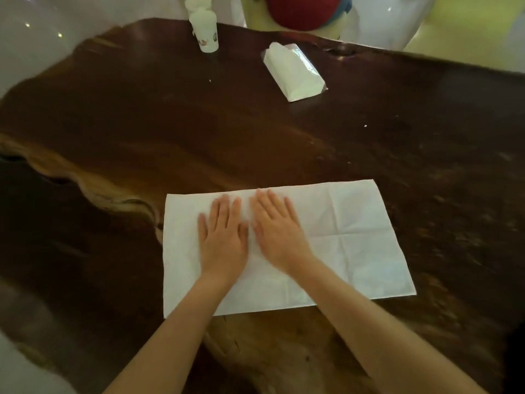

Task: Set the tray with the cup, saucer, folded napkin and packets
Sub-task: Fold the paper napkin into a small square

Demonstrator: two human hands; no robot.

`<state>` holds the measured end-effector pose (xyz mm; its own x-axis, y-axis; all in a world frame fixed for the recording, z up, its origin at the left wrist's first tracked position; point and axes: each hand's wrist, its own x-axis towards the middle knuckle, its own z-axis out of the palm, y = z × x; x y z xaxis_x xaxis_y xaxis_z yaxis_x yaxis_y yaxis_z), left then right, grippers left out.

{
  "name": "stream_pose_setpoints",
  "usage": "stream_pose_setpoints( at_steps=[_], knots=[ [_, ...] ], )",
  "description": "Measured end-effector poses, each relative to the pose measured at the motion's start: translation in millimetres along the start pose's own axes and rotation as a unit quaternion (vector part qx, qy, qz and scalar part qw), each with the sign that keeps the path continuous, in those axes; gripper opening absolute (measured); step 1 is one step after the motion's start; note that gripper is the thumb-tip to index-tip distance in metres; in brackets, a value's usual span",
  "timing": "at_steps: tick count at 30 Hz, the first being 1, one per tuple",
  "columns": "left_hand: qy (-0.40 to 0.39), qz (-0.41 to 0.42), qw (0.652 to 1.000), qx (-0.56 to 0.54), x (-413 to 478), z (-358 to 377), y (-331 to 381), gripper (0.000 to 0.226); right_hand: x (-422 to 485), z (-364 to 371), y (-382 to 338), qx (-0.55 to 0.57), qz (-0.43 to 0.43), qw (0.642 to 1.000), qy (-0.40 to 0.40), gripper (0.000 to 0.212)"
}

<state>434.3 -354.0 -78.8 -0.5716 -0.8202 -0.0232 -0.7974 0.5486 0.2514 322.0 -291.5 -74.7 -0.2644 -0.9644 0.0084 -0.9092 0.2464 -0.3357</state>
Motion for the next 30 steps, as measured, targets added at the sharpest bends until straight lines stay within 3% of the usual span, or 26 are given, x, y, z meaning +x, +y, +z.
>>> stream_pose_setpoints(
  at_steps=[3, 8, 15, 19, 22, 25, 27, 30],
  knots=[
    [-0.011, -0.002, 0.998, 0.063, 0.8, 12.0, -8.4, 0.056, -4.7, 11.5, 12.9, -0.057, 0.046, 0.997, -0.021, 0.059],
    [-0.027, 0.012, 0.998, 0.061, 1.1, 12.8, 4.6, 0.061, -38.0, -5.6, 69.2, -0.107, 0.166, 0.980, -0.004, 0.061],
    [-0.043, 0.141, 0.988, 0.047, -11.7, 38.4, 88.3, 0.060, -131.3, -31.1, 127.4, -0.122, 0.291, 0.949, 0.017, 0.062],
    [-0.040, 0.185, 0.980, 0.064, -6.6, 41.8, 87.5, 0.061, -169.6, -37.1, 146.0, -0.112, 0.364, 0.924, 0.031, 0.063],
    [-0.038, 0.163, 0.983, 0.071, 9.2, 33.5, 64.8, 0.065, -182.3, -47.8, 161.5, -0.099, 0.395, 0.913, 0.030, 0.062],
    [-0.023, 0.076, 0.994, 0.077, 17.4, 21.0, 52.6, 0.065, -173.5, -51.2, 152.0, -0.073, 0.436, 0.895, 0.058, 0.061],
    [0.009, 0.082, 0.995, 0.047, -0.4, 19.3, 74.4, 0.058, -148.4, -44.9, 117.5, -0.034, 0.383, 0.919, 0.091, 0.058],
    [-0.010, 0.182, 0.982, 0.047, -51.5, 35.4, 104.1, 0.054, -125.1, -17.2, 56.9, -0.022, 0.208, 0.977, 0.035, 0.055]
  ],
)
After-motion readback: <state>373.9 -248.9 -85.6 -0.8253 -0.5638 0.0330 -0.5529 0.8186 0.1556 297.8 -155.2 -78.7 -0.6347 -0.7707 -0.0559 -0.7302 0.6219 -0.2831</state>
